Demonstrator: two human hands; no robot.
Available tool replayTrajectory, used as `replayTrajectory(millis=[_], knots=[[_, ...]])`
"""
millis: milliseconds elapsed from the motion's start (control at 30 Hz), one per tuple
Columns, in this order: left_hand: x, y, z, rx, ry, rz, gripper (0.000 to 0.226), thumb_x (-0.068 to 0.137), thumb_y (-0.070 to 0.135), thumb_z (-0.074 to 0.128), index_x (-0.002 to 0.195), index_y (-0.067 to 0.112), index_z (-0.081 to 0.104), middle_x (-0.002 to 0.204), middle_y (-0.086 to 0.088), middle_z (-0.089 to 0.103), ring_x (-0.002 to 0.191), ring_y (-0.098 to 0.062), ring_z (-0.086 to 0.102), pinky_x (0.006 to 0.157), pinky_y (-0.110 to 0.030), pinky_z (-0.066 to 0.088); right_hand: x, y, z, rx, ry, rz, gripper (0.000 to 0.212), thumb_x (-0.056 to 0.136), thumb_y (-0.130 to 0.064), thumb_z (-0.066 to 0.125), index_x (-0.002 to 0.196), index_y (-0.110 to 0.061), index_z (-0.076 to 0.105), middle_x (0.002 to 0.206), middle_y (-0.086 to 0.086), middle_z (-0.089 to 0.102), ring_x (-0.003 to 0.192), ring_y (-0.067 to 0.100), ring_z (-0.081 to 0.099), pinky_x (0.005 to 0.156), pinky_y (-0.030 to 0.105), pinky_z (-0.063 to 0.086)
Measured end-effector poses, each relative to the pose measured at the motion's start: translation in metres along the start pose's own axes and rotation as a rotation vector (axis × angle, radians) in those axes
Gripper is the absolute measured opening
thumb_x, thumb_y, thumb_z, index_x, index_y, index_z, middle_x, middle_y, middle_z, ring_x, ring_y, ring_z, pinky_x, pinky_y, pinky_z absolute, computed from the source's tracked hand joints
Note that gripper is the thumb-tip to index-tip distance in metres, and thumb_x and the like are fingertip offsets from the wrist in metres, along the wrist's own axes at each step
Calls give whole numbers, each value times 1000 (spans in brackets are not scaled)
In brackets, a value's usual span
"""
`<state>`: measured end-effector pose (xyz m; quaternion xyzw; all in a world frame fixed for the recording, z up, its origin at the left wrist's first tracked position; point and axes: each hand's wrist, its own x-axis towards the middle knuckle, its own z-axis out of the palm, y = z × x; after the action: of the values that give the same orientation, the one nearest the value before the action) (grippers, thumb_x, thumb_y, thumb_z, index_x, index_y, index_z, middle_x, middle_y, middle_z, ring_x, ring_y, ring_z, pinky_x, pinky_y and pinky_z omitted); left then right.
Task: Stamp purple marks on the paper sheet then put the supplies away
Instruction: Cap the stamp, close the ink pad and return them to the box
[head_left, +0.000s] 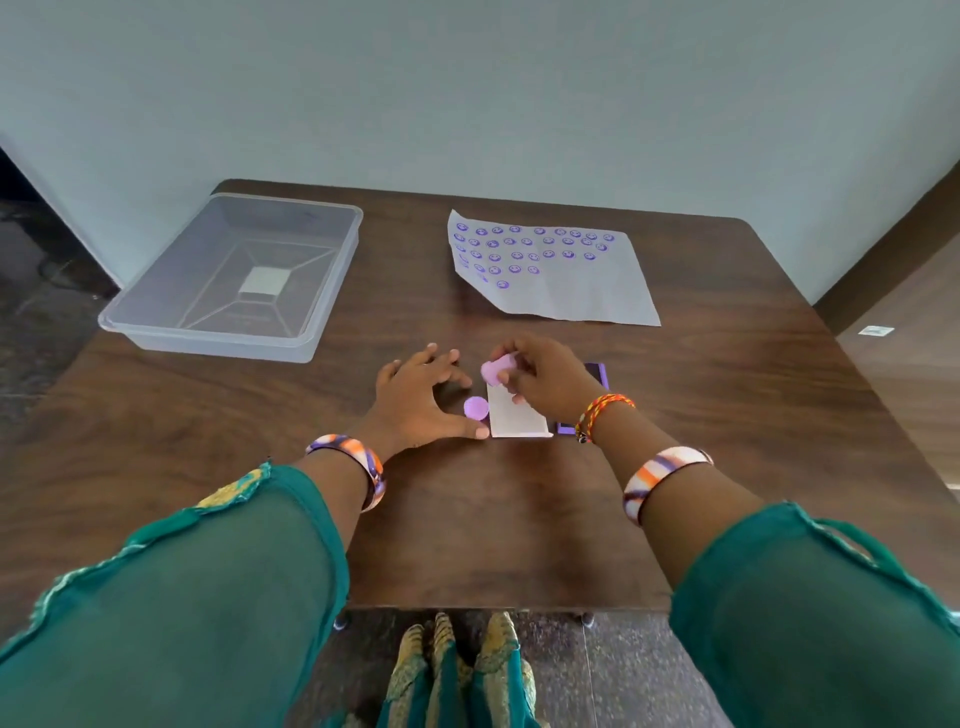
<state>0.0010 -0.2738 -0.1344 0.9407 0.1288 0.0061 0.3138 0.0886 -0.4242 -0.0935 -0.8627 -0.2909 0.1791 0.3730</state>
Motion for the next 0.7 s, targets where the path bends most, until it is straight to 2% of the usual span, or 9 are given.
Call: replayTrajectory(millis=[67,133,200,267,433,500,567,700], knots=[[-1,-2,1,29,-14,-4,65,61,49,80,118,27,62,155,7,31,147,-13,15,118,-44,5,-5,-6,3,-92,-34,-44,25,87,-4,55,111,-7,63,93,3,59,81,17,53,65,18,40],[-3,1,0,51,-33,-13,76,61,53,77,129,24,55,156,6,30,148,-14,15,119,-44,4,-7,-10,8,-139,-68,-52,24,87,-5,54,108,-8,65,102,8,65,89,18,54,66,17,39],[-4,4,-2,32,-36,-31,86,60,54,75,135,20,49,155,4,32,148,-14,15,119,-42,4,-7,-14,12,-193,-103,-37,23,87,-5,52,106,-8,65,110,14,68,97,27,58,77,24,43],[-4,4,-2,15,-32,-42,79,66,46,78,135,18,50,154,4,34,148,-14,14,119,-41,3,-7,-17,16,-281,-140,-26,25,88,-3,50,109,-6,64,110,18,67,103,32,59,80,29,42],[-3,1,-2,9,-50,-34,69,70,42,77,131,19,54,154,4,33,148,-12,13,119,-41,1,-9,-33,20,-476,-203,-35,34,87,1,47,119,-7,59,110,20,65,94,32,56,73,27,36],[-3,2,-2,7,-43,-28,66,73,41,75,131,17,54,154,3,33,148,-13,13,119,-41,0,-9,-44,17,-546,-290,2,38,86,3,44,121,-4,57,109,20,62,90,30,52,74,27,35],[-1,0,-1,-3,-34,-17,57,73,41,75,123,18,60,155,5,33,148,-13,13,119,-41,0,-9,-49,15,-610,-357,10,38,84,5,43,118,-5,58,100,17,54,87,29,47,75,28,35],[2,-7,3,-23,-26,-13,44,72,42,74,111,25,67,155,8,32,148,-12,14,119,-43,0,-13,-51,16,-696,-361,-58,29,86,1,45,103,-17,59,86,10,51,82,28,49,73,28,36]])
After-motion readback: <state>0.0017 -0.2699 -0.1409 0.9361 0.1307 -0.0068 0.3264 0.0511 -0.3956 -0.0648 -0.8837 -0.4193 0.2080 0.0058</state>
